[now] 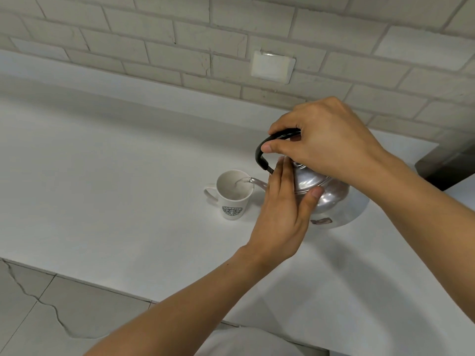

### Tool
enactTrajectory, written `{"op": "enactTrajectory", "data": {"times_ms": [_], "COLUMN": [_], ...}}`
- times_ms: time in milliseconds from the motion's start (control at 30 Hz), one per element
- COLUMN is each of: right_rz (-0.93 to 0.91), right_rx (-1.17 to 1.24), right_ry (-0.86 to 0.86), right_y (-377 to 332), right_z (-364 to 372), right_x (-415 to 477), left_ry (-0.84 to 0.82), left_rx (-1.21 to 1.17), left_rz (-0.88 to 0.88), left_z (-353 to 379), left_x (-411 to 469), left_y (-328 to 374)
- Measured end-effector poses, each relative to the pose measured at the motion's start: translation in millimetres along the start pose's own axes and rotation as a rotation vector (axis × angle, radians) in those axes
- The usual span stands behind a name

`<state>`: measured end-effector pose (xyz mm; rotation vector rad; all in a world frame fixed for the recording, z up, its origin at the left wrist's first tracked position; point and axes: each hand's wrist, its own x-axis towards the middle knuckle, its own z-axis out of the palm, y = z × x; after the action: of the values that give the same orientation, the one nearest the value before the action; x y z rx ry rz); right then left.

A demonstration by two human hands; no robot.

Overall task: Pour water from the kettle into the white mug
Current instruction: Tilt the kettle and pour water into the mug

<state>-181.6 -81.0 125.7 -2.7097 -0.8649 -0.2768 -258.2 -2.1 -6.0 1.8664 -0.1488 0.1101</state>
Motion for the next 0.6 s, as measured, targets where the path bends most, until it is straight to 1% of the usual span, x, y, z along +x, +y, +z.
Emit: {"op": "enactTrajectory", "data": {"times_ms": [133,333,600], "right_rz": [-0.033,-0.055,-0.082], "right_rx": [-0.075,-0.137,-0.202], "right_ry": [-0.01,0.014,-0.036], "right_y": [-1,0,-7], "right_z": [-2,-8,-8], "right_x": [6,10,16], "left_ry": [0.034,0.063,0.11], "left_rx": [-0.063,-0.094,-0.146], "left_rz": [0.02,0.068,0.09], "left_z": [3,9,11], "left_x": [2,5,5], "left_y": [6,14,17]}}
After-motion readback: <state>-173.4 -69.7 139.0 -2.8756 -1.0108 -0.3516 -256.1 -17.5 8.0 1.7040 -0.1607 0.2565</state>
